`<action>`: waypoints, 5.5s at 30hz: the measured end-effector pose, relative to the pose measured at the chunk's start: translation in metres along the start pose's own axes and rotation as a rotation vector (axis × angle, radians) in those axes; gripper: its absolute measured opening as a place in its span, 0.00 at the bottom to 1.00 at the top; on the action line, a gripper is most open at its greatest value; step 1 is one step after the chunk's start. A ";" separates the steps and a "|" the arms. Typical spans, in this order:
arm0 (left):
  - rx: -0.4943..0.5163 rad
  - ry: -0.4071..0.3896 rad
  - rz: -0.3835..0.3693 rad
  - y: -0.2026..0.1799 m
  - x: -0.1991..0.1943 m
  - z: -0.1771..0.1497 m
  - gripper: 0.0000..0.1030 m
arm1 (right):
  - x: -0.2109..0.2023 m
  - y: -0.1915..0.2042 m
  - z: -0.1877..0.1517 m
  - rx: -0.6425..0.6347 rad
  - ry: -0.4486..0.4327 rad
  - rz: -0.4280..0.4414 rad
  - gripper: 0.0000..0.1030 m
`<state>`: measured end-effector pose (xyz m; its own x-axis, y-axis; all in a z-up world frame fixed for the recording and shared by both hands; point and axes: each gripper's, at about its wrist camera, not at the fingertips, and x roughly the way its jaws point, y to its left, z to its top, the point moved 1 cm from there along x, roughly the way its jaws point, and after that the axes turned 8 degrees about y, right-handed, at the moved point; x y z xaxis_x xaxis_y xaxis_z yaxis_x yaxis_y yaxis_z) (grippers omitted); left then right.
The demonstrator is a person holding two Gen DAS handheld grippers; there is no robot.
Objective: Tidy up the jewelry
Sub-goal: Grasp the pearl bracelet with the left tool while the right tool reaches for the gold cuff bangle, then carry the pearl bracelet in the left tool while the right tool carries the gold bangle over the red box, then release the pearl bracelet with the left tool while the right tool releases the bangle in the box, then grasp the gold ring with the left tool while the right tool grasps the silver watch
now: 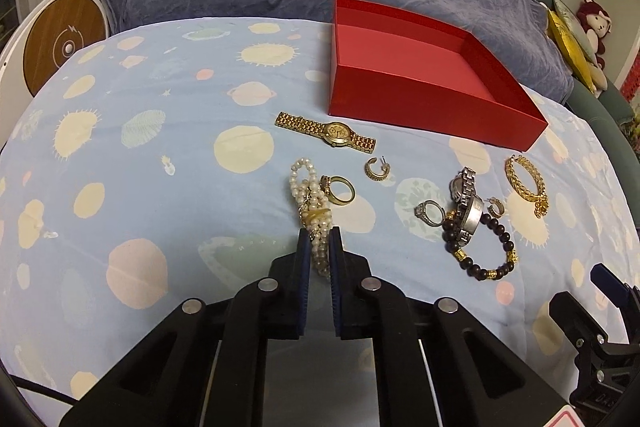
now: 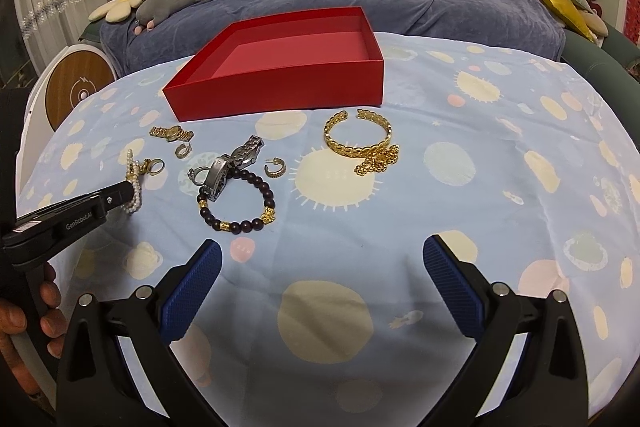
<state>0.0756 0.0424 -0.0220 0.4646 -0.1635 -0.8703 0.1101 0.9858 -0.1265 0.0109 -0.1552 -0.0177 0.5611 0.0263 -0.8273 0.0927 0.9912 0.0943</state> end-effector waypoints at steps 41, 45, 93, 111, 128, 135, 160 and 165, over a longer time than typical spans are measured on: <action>0.053 -0.015 -0.006 0.004 -0.005 0.008 0.07 | 0.074 -0.022 0.077 -0.067 0.062 -0.043 0.52; 0.060 -0.027 -0.006 0.002 -0.009 0.009 0.07 | 0.059 -0.019 0.076 -0.059 0.032 0.000 0.52; 0.248 -0.096 0.128 -0.089 0.080 0.218 0.14 | 0.098 -0.030 0.241 -0.010 -0.046 0.017 0.58; 0.191 -0.094 0.162 -0.042 -0.021 0.078 0.55 | -0.017 -0.023 0.091 -0.059 -0.036 0.104 0.71; 0.054 -0.009 0.132 0.025 0.000 0.008 0.56 | 0.025 0.054 0.034 -0.221 0.065 0.200 0.57; 0.053 0.001 0.118 0.028 0.001 0.007 0.56 | 0.039 0.061 0.042 -0.200 0.081 0.233 0.54; 0.048 0.022 -0.019 -0.004 0.022 0.026 0.56 | 0.033 0.037 0.051 -0.140 0.072 0.250 0.10; 0.046 0.024 -0.001 -0.003 0.029 0.030 0.45 | 0.033 0.033 0.050 -0.128 0.080 0.257 0.10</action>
<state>0.1156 0.0336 -0.0328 0.4430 -0.1633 -0.8815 0.1515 0.9828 -0.1059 0.0736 -0.1279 -0.0137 0.4856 0.2835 -0.8269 -0.1513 0.9589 0.2399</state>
